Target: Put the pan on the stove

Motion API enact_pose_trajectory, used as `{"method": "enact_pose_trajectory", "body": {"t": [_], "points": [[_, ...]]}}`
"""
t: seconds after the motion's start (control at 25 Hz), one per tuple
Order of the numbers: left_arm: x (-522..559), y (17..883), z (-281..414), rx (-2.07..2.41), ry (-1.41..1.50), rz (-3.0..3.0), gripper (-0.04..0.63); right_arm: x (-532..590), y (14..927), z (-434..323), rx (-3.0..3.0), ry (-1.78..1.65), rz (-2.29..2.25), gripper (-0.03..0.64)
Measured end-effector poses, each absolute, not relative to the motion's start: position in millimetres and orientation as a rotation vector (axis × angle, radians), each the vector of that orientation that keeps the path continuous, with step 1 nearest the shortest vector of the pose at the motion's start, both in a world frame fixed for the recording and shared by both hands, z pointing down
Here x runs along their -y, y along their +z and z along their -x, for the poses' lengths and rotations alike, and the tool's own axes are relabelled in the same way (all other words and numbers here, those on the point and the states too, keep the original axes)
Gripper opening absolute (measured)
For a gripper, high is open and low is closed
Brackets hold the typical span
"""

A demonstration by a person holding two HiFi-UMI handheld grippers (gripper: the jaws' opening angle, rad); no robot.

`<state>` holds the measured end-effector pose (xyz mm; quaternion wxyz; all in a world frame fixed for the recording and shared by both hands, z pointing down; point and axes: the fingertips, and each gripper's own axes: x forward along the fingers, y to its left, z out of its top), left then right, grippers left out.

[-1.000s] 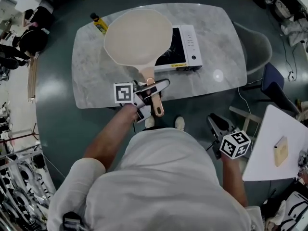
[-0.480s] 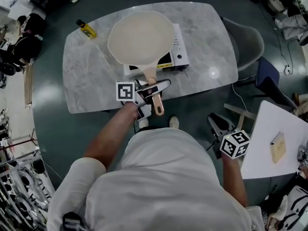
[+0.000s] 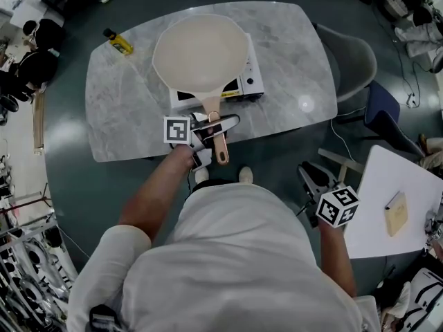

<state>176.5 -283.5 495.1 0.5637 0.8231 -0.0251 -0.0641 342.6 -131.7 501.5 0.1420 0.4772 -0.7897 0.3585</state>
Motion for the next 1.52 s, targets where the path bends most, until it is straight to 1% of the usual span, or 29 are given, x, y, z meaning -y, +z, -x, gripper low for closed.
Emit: {"method": "enact_pose_trajectory", "body": {"t": [0.48,0.76,0.92,1.28,1.52], "points": [[285.6,502.4,-177.1,0.106,-0.142,-1.918,0.085,136.9,504.7,-355.3,2.321,1.029,-1.325,0.078],[296.5,501.1,-172.2,0.205,-0.200,-1.912,0.224,141.3,502.9,-361.0,2.351,1.014,-1.287,0.080],[298.2,506.4,-163.0,0.287,-0.224,-1.905,0.258,145.0,501.0,-363.9,2.370,0.998,-1.266,0.080],[295.6,505.4,-134.3,0.447,-0.316,-1.883,0.276,147.5,503.5,-357.2,2.415,0.976,-1.172,0.080],[291.9,499.3,-94.3,0.638,-0.366,-1.888,0.281,151.4,507.6,-342.5,2.456,0.976,-1.075,0.080]]}}
